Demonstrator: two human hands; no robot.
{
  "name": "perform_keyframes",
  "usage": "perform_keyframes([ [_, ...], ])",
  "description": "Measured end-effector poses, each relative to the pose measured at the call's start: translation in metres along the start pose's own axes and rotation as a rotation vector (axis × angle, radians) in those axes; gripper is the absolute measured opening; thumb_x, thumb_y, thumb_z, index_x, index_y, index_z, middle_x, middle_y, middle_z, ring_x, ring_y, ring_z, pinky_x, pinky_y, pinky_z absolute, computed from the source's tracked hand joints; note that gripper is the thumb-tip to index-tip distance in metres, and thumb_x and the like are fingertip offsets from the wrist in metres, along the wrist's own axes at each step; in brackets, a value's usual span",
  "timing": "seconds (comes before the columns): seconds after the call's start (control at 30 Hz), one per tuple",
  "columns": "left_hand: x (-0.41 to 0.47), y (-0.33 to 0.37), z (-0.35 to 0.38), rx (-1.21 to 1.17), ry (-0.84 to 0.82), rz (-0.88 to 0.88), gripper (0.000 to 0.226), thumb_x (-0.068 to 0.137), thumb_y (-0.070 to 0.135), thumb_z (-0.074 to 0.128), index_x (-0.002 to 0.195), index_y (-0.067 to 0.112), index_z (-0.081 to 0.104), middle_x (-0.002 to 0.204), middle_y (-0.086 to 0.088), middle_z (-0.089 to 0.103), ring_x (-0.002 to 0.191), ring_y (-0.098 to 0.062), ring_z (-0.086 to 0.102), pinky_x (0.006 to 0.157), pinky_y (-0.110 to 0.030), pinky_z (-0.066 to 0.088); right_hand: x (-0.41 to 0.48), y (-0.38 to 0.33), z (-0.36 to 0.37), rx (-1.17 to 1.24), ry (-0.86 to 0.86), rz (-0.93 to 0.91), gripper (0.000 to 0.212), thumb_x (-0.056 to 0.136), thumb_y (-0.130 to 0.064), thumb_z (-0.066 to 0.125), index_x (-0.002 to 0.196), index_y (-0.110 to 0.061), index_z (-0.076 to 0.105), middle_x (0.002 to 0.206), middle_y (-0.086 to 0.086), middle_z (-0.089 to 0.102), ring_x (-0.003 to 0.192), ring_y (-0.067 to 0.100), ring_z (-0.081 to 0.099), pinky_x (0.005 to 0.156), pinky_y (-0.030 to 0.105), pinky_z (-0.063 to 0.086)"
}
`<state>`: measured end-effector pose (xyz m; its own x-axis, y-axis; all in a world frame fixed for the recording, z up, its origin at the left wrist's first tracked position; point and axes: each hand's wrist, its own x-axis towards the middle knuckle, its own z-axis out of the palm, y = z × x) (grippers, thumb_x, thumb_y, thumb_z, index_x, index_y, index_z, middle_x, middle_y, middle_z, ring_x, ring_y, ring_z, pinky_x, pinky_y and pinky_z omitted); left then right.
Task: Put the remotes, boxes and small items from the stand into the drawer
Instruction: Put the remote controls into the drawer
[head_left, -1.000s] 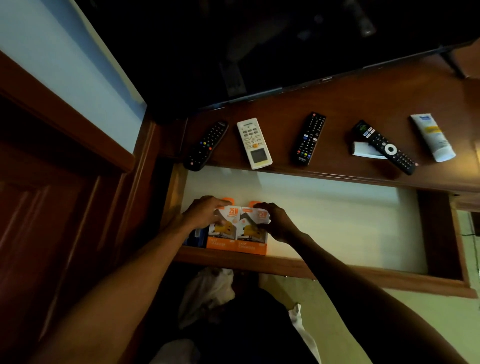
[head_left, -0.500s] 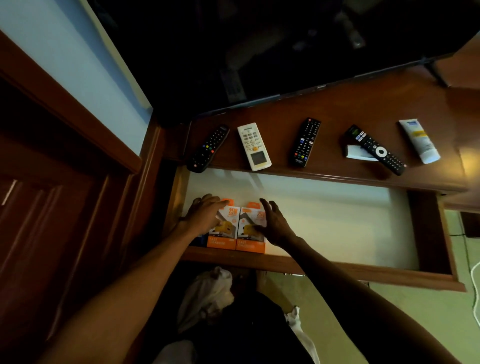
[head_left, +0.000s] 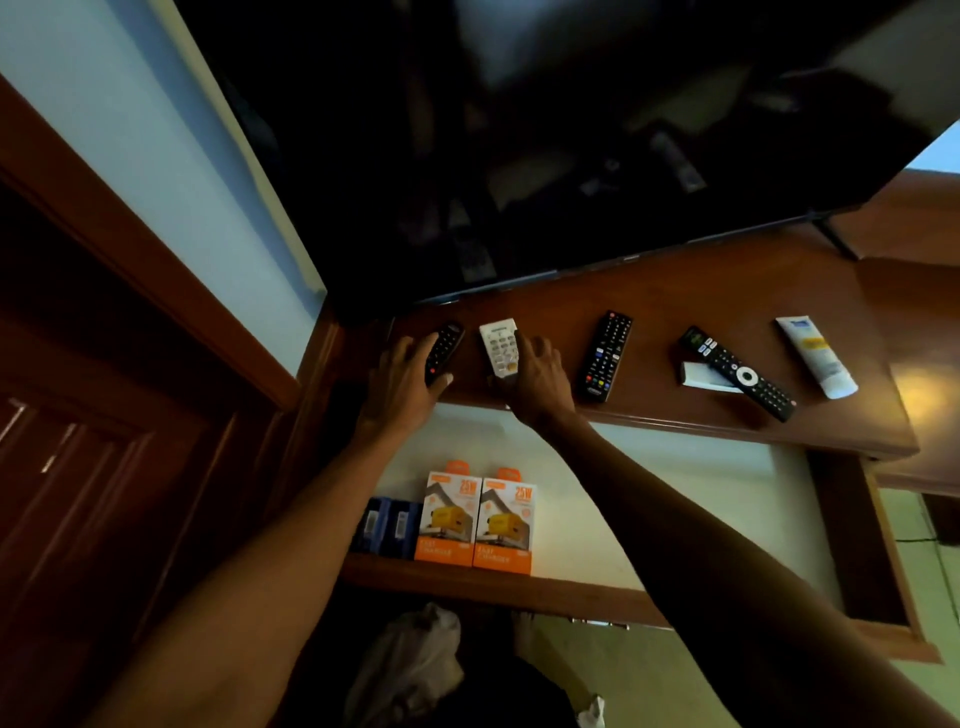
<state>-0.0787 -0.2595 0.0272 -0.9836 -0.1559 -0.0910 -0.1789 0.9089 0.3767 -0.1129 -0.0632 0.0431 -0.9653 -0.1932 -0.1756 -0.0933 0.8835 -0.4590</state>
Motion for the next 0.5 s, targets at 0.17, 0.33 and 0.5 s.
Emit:
perform_keyframes([
  [0.17, 0.016, 0.008, 0.011, -0.076, -0.046, -0.047, 0.066, 0.092, 0.024, 0.063, 0.149, 0.026, 0.031, 0.144, -0.015, 0.042, 0.129, -0.036, 0.045, 0.099, -0.048, 0.044, 0.010, 0.009, 0.019, -0.095, -0.075, 0.014, 0.084, 0.084, -0.030, 0.070, 0.150, -0.012, 0.021, 0.148, 0.020, 0.034, 0.130, 0.039, 0.040, 0.100, 0.051, 0.046],
  [0.33, -0.005, 0.024, 0.009, -0.168, 0.020, -0.057, 0.063, 0.090, 0.020, 0.066, 0.146, 0.025, 0.039, 0.139, -0.014, 0.049, 0.127, -0.033, 0.048, 0.096, -0.045, 0.047, -0.005, 0.022, 0.011, 0.062, -0.023, 0.017, 0.076, 0.083, -0.026, 0.071, 0.148, -0.012, 0.032, 0.142, 0.019, 0.047, 0.125, 0.039, 0.048, 0.098, 0.049, 0.050],
  [0.5, -0.061, 0.042, 0.030, -0.295, 0.030, 0.035, 0.060, 0.087, 0.031, 0.068, 0.143, 0.029, 0.044, 0.126, -0.007, 0.057, 0.114, -0.026, 0.056, 0.089, -0.041, 0.051, -0.069, 0.061, -0.004, 0.136, -0.004, -0.059, 0.075, 0.085, -0.024, 0.070, 0.149, -0.012, 0.032, 0.146, 0.017, 0.044, 0.126, 0.037, 0.049, 0.099, 0.048, 0.050],
])
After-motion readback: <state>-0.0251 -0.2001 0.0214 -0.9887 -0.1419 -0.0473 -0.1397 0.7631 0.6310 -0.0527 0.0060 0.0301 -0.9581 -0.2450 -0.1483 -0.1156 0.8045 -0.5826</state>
